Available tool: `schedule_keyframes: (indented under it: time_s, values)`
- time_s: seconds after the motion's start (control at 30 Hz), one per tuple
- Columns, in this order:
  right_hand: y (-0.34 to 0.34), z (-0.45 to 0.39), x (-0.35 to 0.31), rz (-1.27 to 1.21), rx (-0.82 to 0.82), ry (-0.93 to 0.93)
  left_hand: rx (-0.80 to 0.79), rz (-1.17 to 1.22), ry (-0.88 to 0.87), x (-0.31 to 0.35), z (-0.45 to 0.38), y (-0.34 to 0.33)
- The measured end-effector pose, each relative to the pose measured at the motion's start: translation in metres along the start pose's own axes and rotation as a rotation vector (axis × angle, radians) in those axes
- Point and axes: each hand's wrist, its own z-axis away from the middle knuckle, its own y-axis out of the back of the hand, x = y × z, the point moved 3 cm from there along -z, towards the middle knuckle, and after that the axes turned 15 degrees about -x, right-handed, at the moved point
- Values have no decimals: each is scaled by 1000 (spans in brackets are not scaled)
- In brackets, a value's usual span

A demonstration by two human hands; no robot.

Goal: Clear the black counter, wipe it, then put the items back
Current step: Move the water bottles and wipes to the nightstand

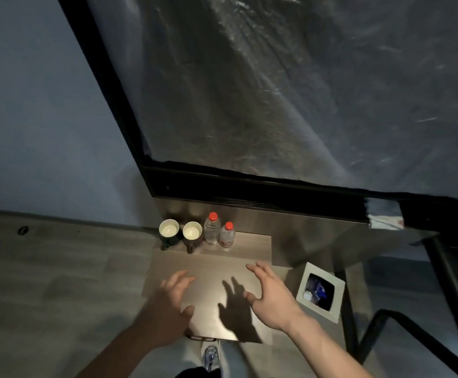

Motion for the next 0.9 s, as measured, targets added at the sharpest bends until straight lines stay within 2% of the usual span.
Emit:
schedule_keyframes:
  time_s: [0.17, 0.43, 0.67, 0.9]
  values:
    - [-2, 46, 8, 15, 25, -13, -14, -164, 31, 35, 12, 7]
    - [-5, 133, 64, -33, 165, -58, 0, -300, -80, 111, 32, -28]
    - [-46, 253, 165, -93, 299, -124, -14, -424, -203, 207, 63, -113]
    - [-96, 394, 280, -126, 361, -283, -89, -545, -280, 304, 111, -217]
